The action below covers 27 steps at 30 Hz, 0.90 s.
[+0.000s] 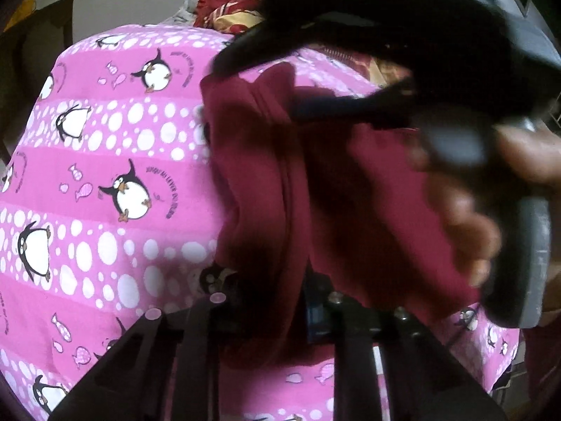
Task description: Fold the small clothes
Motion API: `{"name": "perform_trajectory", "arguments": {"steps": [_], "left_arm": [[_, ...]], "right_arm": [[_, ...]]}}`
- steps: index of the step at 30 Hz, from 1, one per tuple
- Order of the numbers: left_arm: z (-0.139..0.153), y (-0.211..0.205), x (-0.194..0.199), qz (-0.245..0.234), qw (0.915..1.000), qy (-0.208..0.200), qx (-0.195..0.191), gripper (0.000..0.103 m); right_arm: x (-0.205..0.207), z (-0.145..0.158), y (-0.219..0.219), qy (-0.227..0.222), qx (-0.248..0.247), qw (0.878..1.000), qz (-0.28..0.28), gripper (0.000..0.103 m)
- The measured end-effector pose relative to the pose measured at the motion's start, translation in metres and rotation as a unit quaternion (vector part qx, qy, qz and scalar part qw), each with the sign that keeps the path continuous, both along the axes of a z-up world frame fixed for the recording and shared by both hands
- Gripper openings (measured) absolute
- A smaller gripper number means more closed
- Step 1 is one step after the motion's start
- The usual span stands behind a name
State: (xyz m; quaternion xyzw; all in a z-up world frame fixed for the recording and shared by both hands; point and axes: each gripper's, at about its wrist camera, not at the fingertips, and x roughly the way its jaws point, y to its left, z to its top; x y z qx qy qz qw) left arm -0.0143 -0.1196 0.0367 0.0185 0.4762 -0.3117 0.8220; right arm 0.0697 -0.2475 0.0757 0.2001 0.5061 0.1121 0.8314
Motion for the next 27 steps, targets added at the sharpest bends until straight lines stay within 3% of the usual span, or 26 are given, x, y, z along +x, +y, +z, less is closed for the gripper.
{"name": "perform_trajectory", "arguments": {"steps": [5, 7, 9, 11, 12, 13, 17, 19, 27], "left_arm": [[0.001, -0.005, 0.001, -0.001, 1.0000, 0.000, 0.000, 0.020], [0.001, -0.001, -0.002, 0.002, 1.0000, -0.005, 0.008, 0.020], [0.000, 0.002, -0.002, 0.007, 0.9999, -0.004, 0.009, 0.023], [-0.003, 0.003, -0.002, 0.012, 0.9998, -0.007, 0.016, 0.039], [-0.004, 0.005, -0.005, 0.015, 0.9995, -0.012, 0.025, 0.053], [-0.005, 0.012, -0.012, 0.016, 0.9993, -0.017, 0.031, 0.057], [-0.011, 0.005, -0.014, 0.019, 0.9989, -0.011, 0.042, 0.055], [-0.010, 0.002, -0.016, 0.011, 0.9996, 0.007, 0.027, 0.028], [0.032, -0.032, -0.043, -0.039, 0.9992, 0.001, -0.013, 0.022]], "right_arm": [[0.014, -0.031, 0.017, 0.047, -0.049, 0.997, 0.023, 0.082], [0.007, -0.030, 0.013, 0.027, -0.077, 0.997, 0.015, 0.042], [-0.003, -0.025, 0.001, 0.006, -0.048, 0.999, 0.008, 0.032], [-0.011, -0.021, -0.010, -0.004, -0.031, 1.000, 0.001, 0.026], [-0.014, -0.019, -0.014, -0.008, -0.026, 1.000, 0.000, 0.024], [-0.018, -0.016, -0.019, -0.012, -0.023, 1.000, 0.000, 0.024], [-0.026, -0.010, -0.027, -0.021, -0.015, 1.000, -0.004, 0.023], [-0.033, -0.007, -0.032, -0.026, -0.012, 1.000, -0.004, 0.022], [-0.066, 0.030, -0.066, -0.052, -0.012, 0.999, -0.008, 0.022]]}}
